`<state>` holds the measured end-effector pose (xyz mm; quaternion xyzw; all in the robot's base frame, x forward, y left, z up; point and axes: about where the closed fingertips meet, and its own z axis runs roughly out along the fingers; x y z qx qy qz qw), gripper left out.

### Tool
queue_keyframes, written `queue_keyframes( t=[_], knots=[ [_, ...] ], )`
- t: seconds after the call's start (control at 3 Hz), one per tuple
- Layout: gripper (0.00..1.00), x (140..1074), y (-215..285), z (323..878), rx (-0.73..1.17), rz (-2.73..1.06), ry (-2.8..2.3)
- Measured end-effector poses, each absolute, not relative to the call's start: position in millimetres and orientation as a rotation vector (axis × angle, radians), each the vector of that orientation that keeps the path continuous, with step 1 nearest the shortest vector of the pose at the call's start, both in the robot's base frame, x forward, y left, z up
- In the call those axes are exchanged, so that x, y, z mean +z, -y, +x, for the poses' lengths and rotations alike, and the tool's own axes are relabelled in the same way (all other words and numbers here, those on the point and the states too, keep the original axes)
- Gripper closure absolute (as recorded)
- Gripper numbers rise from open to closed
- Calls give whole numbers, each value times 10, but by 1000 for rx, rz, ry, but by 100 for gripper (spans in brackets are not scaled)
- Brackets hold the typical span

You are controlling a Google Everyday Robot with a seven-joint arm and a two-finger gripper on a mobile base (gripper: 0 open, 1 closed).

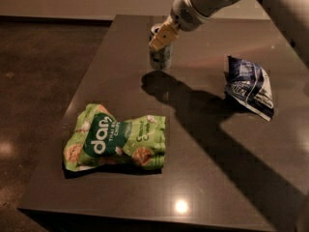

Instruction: Move 7up can near green rice chip bag

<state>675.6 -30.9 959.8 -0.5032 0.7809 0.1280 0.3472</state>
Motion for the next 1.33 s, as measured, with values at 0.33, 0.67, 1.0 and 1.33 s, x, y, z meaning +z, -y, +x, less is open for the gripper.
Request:
queue_keyframes(
  t=[0.33, 0.67, 1.0, 1.33],
  knots=[
    [100, 9546, 292, 6326, 361, -1427, -1986],
    [100, 9518, 243, 6002, 399, -1525, -1942],
    [100, 9420, 92, 5595, 493, -1662, -1885],
    [100, 9346, -29, 5412, 549, -1731, -1850]
  ],
)
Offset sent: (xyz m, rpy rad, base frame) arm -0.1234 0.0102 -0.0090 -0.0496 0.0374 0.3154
